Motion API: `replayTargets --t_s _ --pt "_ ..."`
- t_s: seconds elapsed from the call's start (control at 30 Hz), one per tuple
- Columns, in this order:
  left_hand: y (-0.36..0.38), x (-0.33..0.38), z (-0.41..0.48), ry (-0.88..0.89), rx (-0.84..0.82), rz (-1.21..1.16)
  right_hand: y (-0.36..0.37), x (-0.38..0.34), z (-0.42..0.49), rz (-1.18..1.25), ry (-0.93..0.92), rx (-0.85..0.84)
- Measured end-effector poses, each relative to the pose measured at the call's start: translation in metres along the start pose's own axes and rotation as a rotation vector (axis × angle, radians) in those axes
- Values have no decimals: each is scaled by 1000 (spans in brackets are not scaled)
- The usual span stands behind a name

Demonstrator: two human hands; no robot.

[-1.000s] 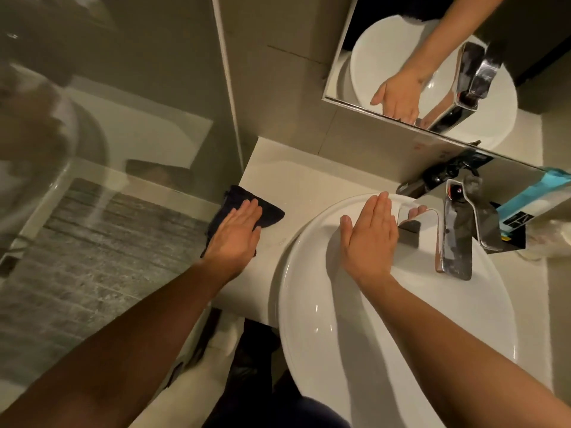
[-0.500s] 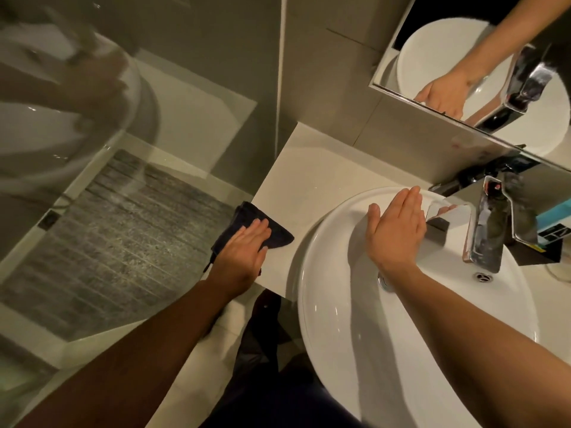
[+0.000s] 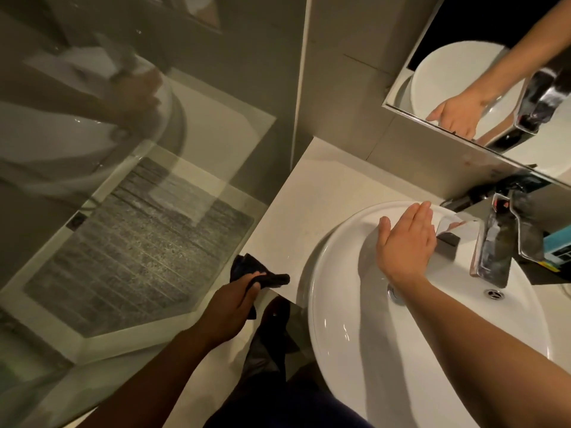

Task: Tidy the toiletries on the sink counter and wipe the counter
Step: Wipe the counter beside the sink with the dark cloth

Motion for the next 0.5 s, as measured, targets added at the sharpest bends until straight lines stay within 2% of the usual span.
replayTargets --t_s 0.13,0.27,0.4,0.5 --pt "-18 15 8 -138 3 -308 -1 -1 -1 -3 4 -13" --pt "-30 44 49 -180 16 -411 -4 -3 0 -30 11 -35" --pt "-28 91 111 -109 -32 -462 -6 -4 1 -52 19 -60" --pt "-25 138 170 45 -19 -335 -5 -4 2 -67 22 -75"
Point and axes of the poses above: each hand's wrist, its own z-axis towards the middle knuckle, its own y-axis out of the palm, x = y × z, the point moved 4 cm from there along z, towards the middle knuckle, and after that the axes turned 4 degrees about x, right-handed, at the moved point
